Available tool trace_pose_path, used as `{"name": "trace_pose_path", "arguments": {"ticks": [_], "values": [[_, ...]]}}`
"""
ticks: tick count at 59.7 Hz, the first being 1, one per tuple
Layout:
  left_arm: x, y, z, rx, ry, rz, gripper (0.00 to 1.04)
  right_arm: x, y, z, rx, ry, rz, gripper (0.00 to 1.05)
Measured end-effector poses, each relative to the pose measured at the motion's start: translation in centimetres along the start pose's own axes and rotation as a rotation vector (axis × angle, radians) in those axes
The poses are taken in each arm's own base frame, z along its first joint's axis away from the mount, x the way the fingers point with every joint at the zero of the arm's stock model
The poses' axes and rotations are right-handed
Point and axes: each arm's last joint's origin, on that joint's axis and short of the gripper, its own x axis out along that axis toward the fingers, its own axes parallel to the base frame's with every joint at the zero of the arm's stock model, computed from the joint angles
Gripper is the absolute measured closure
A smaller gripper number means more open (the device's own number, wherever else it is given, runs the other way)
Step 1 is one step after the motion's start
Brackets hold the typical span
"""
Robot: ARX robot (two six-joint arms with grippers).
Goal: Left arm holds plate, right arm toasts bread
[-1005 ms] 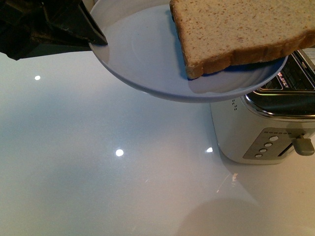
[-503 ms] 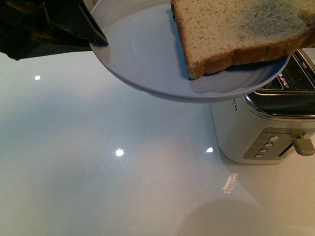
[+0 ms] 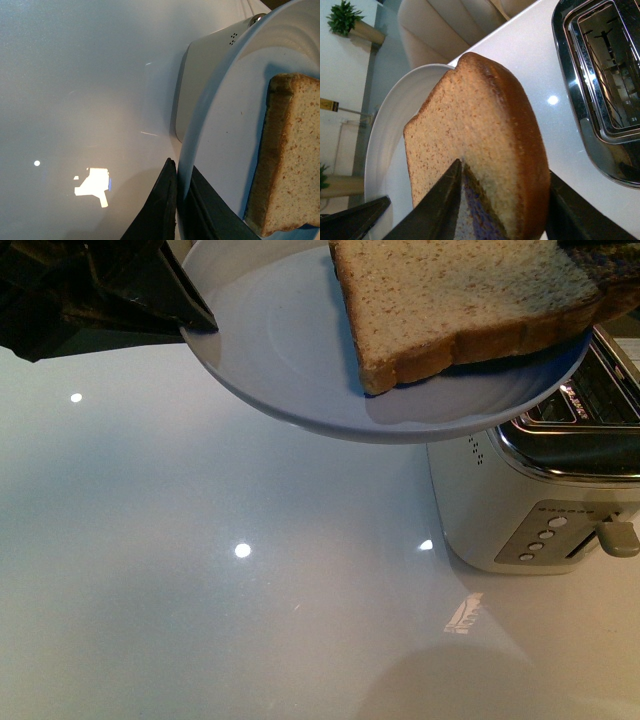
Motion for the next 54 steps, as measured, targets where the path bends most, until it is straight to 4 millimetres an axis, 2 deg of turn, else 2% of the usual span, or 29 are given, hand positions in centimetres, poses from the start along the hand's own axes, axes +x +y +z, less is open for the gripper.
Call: {"name": "trace_pose_path", "arguments": {"ticks": [10, 14, 26, 39, 49, 54], "values": [[0.0, 0.0, 0.0, -0.001, 0.001, -0.001, 1.02, -0.4, 0.0, 0.4, 0.003, -0.018, 0.013, 0.94], [0.0, 0.0, 0.0, -0.002, 0.001, -0.001, 1.02, -0.8, 0.1, 0.8, 0.002, -0.035, 0.024, 1.0], [0.0, 0.0, 0.0, -0.002, 0.001, -0.001, 1.02, -3.0, 1.3, 3.8, -0.062, -0.173, 0.027, 1.01], [0.0, 0.0, 0.0, -0.002, 0.001, -0.001, 1.02, -5.1, 2.8, 7.6, -0.263, -0.397, -0.082, 1.01], [0.0, 0.0, 0.0, -0.002, 0.001, -0.001, 1.02, -4.9, 3.1, 8.9, -0.439, -0.496, -0.201, 1.01], [0.0, 0.0, 0.0, -0.002, 0.001, -0.001, 1.02, -3.4, 2.7, 9.0, -0.556, -0.504, -0.287, 1.01]]}}
